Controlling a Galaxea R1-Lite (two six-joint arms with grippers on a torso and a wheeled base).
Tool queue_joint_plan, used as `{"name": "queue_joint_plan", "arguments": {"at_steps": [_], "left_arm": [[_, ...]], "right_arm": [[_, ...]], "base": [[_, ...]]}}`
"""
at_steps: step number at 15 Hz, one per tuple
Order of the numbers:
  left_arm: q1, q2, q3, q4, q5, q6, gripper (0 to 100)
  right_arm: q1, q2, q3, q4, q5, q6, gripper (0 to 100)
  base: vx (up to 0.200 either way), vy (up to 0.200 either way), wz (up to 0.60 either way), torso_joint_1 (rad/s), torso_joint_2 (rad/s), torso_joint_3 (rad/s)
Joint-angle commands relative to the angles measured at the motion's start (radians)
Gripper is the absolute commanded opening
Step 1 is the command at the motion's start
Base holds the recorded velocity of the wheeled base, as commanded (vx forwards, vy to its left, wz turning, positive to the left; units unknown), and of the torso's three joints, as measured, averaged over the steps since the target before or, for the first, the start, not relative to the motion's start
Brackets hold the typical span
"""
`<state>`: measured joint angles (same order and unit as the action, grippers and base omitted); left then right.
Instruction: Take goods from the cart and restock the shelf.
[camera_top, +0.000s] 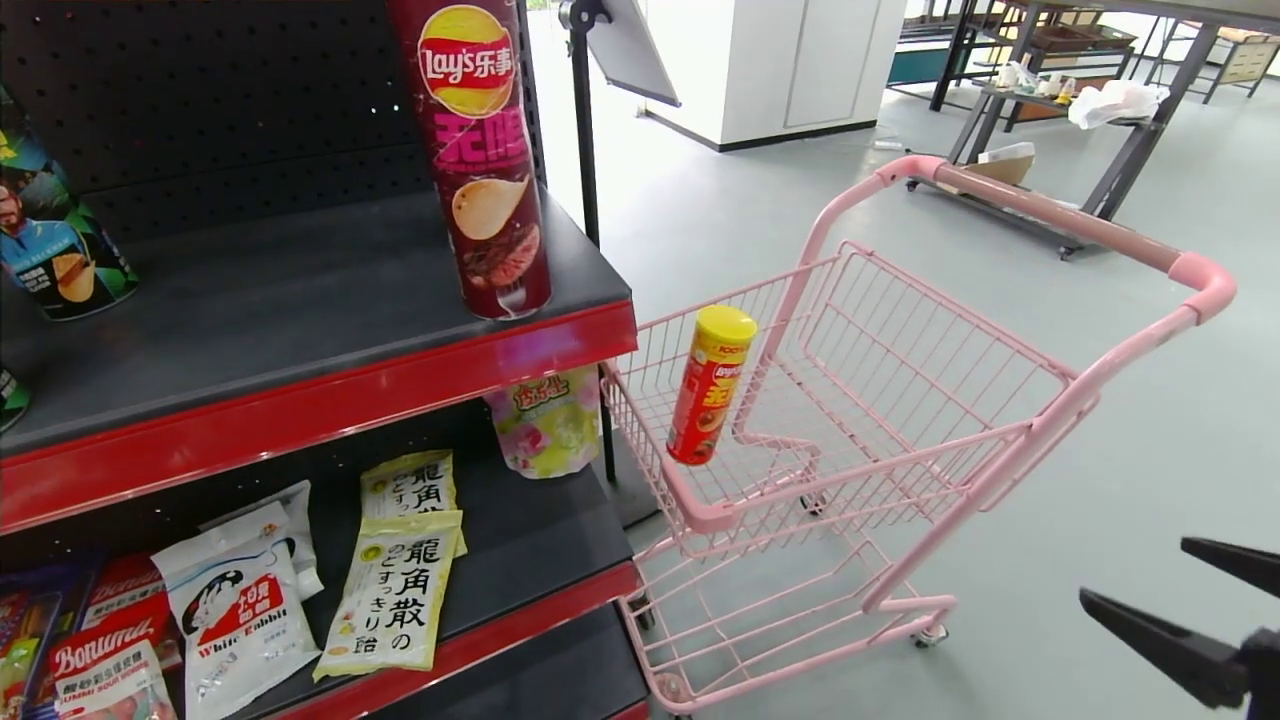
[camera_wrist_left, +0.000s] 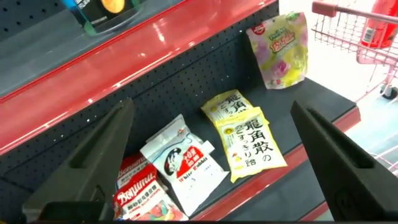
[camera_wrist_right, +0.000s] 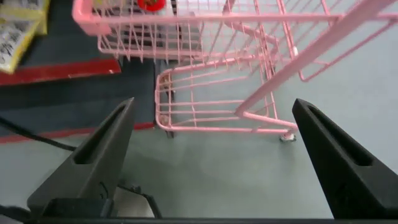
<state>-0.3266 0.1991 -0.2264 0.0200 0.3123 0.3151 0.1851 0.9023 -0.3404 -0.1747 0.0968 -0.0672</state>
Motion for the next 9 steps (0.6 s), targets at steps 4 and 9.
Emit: {"name": "queue_joint_plan", "arguments": {"at_steps": [4,9], "left_arm": [[0.000,0.052,-0.001,-0.002,0.004,-0.013,100],[0.009,0.144,-0.050,0.015,-0.015,-0.162,100]], "right_arm": [[0.045,0.607,-0.169,-0.465,0.046,0.069,100],[0.163,0.918,-0.443,-0.485,0.081,0.109,100]], "base": [[0.000,0.000,0.00,0.000,0.00,0.000],[0.000,0.000,0.00,0.000,0.00,0.000]]}}
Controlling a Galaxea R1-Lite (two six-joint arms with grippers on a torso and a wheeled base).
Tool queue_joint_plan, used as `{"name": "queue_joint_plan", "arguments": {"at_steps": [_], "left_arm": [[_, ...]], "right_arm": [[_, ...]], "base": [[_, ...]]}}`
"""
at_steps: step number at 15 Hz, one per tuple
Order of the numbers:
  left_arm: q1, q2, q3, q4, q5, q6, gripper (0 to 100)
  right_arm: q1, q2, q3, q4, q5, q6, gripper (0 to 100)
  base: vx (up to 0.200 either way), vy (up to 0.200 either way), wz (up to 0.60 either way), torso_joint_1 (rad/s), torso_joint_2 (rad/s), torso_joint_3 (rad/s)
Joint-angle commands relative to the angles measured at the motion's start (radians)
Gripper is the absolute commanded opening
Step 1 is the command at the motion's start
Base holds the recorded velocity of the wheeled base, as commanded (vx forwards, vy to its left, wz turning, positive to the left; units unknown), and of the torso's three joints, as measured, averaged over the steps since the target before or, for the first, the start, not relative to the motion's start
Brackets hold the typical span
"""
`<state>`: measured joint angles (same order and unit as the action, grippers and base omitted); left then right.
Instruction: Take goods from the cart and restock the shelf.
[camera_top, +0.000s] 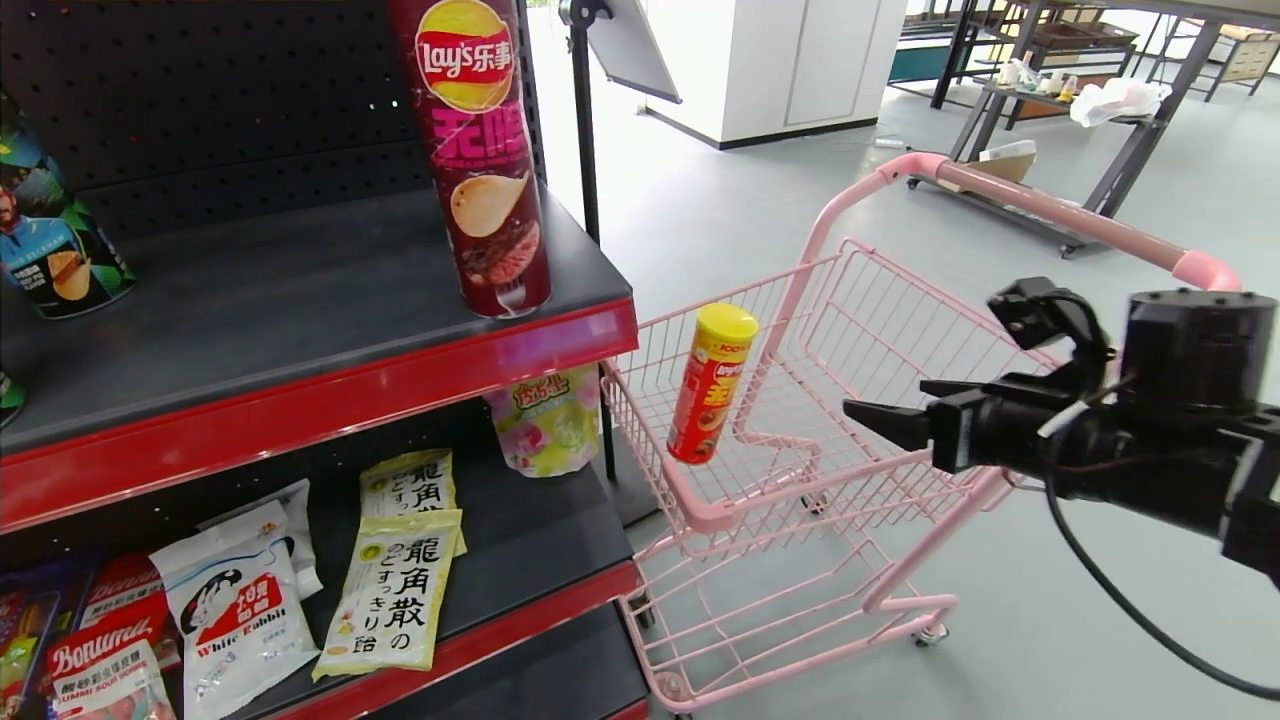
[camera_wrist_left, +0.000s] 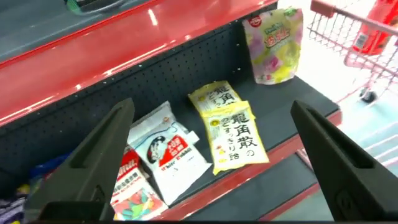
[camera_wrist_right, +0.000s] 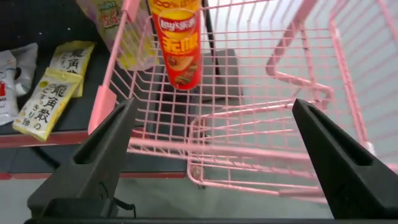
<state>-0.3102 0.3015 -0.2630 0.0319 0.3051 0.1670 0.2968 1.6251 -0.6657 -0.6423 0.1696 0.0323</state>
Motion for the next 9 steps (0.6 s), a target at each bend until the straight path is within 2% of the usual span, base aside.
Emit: {"name": "queue_joint_plan", "arguments": {"at_steps": [1,2,3,9], "left_arm": [[-0.020,0.051,-0.028,0.003,-0.031,-0.047,100],[-0.021,0.051,-0.030,0.003,-0.032,-0.052,100],[-0.021,0.061,-0.033,0.003,-0.047,-0.069,100],[-0.020,0.065,-0.028,0.010,-0.044,-0.067,100]], "right_arm": [[0.070,0.240,-0.167,-0.019,0.008,0.009,100],[0.070,0.242,-0.170,-0.019,0.008,0.009,100],[0.088,0.322,-0.262,-0.017,0.007,0.026,100],[0.108,0.446,-0.396,-0.019,0.008,0.066,100]], "base": [[0.000,0.000,0.00,0.000,0.00,0.000],[0.000,0.000,0.00,0.000,0.00,0.000],[0.000,0.000,0.00,0.000,0.00,0.000],[0.000,0.000,0.00,0.000,0.00,0.000]]}}
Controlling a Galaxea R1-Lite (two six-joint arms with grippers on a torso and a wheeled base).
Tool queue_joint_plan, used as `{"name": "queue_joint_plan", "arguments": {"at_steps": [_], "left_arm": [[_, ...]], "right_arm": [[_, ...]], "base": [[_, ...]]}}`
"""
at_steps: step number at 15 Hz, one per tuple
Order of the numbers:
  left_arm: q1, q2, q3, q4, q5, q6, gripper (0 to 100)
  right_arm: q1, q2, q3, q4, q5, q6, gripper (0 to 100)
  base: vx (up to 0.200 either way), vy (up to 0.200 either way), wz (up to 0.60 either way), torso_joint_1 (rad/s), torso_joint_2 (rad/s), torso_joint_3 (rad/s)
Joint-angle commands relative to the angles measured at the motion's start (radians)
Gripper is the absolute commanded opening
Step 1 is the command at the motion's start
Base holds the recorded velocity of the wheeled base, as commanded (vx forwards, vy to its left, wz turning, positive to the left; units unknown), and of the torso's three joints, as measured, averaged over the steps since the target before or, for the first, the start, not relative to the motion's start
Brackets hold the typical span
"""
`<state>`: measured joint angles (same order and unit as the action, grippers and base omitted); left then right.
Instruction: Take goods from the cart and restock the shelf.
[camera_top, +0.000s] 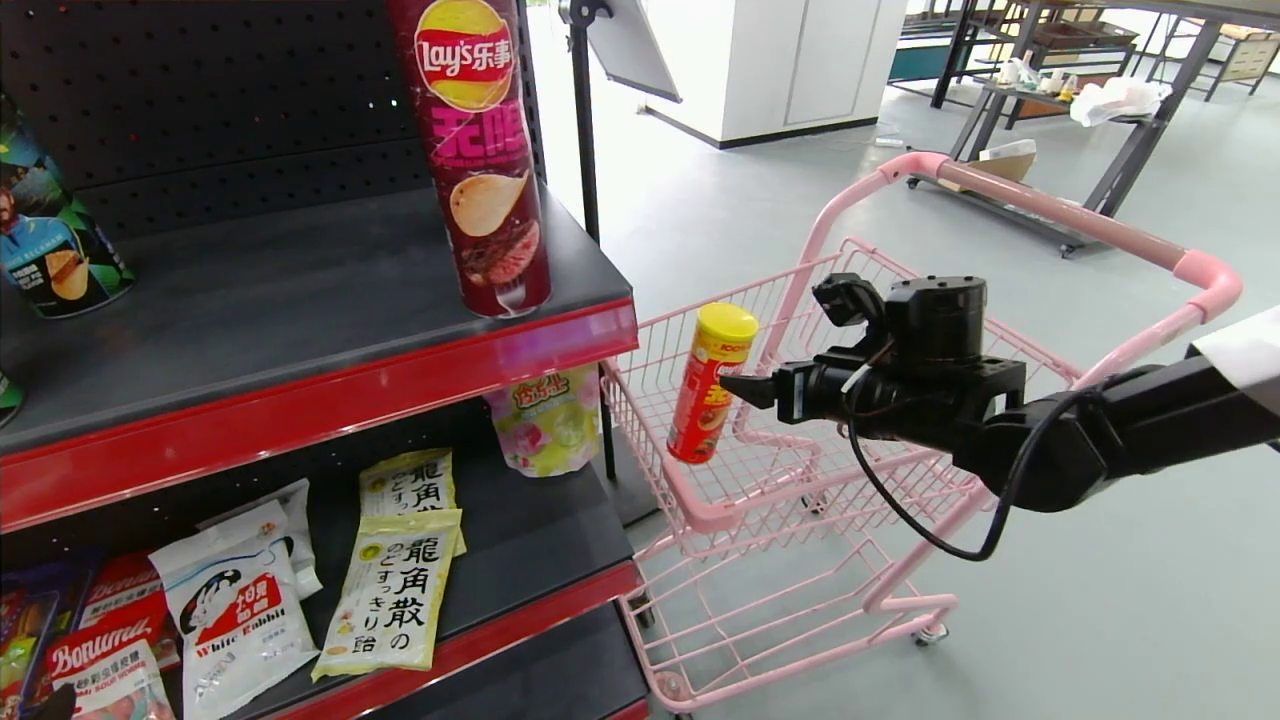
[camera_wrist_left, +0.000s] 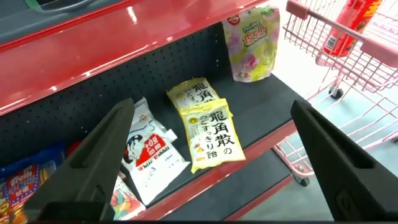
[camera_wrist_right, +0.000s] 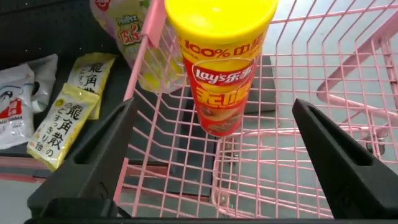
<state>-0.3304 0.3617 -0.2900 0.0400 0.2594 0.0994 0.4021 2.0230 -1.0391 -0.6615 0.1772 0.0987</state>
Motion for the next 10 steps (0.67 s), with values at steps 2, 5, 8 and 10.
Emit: {"name": "queue_joint_plan", "arguments": {"at_steps": [2,5,8,10], "left_arm": [[0.001,0.006,0.000,0.001,0.003,0.002,100],[0.001,0.013,-0.005,0.001,0.006,0.002,100],[0.001,0.019,-0.008,0.003,0.006,0.003,100],[0.002,0.017,-0.005,0.004,0.008,0.003,100]], "right_arm": [[0.006,0.074,-0.047,0.000,0.001,0.001,100],[0.004,0.138,-0.119,-0.001,-0.001,-0.001,100],[-0.002,0.183,-0.177,-0.001,-0.001,-0.002,100],[-0.002,0.212,-0.226,-0.001,-0.001,-0.001,100]], "base": [[0.000,0.000,0.00,0.000,0.00,0.000],[0.000,0.000,0.00,0.000,0.00,0.000],[0.000,0.000,0.00,0.000,0.00,0.000],[0.000,0.000,0.00,0.000,0.00,0.000]]}}
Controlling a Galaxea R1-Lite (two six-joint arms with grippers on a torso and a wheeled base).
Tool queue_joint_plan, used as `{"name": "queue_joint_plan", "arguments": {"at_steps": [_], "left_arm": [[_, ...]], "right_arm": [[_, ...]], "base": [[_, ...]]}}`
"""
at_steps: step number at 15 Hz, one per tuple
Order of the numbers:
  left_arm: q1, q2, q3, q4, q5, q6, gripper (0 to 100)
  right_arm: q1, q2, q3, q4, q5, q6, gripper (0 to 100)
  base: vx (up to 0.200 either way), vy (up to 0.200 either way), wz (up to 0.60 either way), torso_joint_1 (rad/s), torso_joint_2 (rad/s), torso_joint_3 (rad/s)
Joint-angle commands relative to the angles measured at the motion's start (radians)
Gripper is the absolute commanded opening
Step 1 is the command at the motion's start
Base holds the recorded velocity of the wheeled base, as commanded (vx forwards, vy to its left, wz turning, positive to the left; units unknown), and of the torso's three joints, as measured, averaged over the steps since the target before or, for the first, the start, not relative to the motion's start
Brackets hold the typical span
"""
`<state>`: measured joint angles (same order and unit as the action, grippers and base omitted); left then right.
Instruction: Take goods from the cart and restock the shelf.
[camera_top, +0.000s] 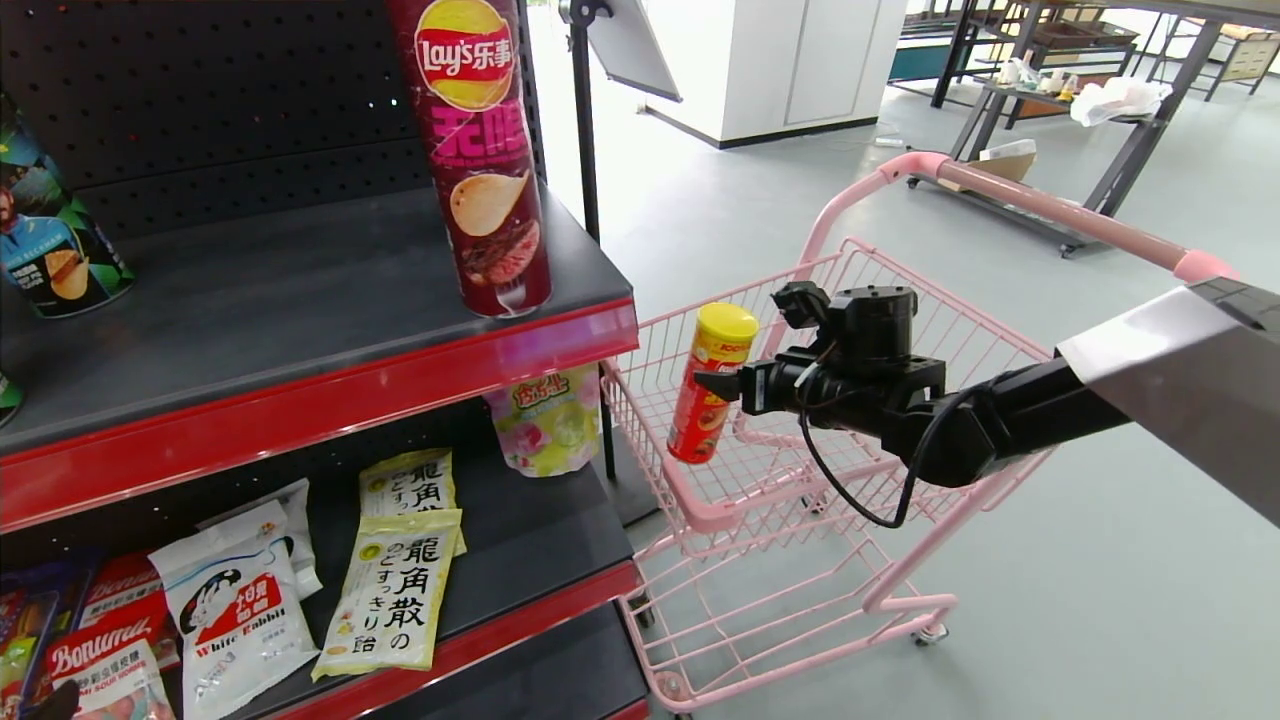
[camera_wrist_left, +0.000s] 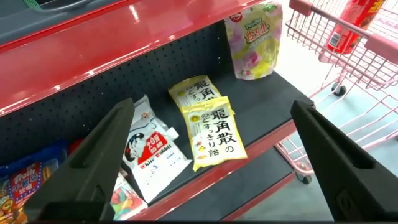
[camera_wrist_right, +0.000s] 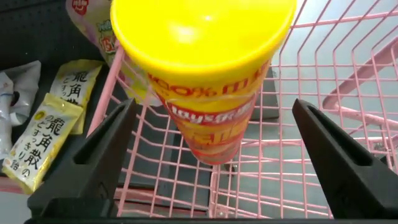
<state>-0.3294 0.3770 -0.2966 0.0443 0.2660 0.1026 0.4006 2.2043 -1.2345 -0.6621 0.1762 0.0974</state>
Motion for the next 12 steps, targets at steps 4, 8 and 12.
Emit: {"name": "queue_joint_plan", "arguments": {"at_steps": [4,8,12], "left_arm": [[0.001,0.003,0.001,0.014,0.001,-0.001,100],[0.001,0.003,0.001,0.025,0.001,0.000,100],[0.001,0.003,0.005,0.026,0.001,0.002,100]], "right_arm": [[0.004,0.111,-0.132,-0.001,0.000,-0.001,100],[0.003,0.166,-0.230,0.004,0.002,-0.001,0],[0.010,0.134,-0.181,0.001,-0.004,-0.001,0]], "base": [[0.000,0.000,0.00,0.000,0.00,0.000],[0.000,0.000,0.00,0.000,0.00,0.000],[0.000,0.000,0.00,0.000,0.00,0.000]]}}
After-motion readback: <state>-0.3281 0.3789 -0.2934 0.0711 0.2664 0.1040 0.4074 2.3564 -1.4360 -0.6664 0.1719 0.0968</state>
